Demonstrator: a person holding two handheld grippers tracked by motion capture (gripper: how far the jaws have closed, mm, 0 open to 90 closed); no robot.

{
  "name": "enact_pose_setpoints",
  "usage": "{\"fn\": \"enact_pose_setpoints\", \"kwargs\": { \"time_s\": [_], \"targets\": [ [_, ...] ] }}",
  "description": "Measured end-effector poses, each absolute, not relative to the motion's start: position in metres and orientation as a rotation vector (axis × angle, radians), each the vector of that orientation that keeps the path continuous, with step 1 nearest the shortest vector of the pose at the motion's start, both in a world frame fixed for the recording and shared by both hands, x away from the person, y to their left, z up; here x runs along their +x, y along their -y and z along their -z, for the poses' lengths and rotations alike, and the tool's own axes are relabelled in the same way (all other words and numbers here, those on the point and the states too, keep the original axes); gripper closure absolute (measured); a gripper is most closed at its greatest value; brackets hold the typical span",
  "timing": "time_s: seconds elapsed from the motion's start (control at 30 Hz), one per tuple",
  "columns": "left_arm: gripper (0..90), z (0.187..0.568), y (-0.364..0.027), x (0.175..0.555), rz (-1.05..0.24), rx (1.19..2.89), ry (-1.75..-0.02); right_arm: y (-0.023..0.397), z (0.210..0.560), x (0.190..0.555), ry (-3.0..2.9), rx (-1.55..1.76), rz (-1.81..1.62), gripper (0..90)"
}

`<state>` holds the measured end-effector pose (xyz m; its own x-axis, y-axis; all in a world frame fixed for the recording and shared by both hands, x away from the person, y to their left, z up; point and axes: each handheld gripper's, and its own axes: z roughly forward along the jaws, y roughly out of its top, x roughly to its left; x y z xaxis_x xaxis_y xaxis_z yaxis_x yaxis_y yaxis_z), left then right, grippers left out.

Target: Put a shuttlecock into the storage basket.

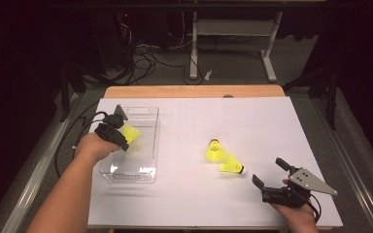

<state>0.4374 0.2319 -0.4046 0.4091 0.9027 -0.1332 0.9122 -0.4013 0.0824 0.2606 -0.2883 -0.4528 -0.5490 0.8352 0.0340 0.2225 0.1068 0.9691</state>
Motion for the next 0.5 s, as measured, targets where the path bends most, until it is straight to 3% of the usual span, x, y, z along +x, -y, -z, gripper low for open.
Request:
{"fn": "enact_pose_setpoints", "kwargs": {
  "time_s": [0.5],
  "targets": [
    [64.2, 0.4047, -0.2309, 0.4380, 0.097, 2.511, -1.638, 0.2890, 0.4532, 0.2609, -1.848, 1.031, -1.469, 0.2]
  ]
}}
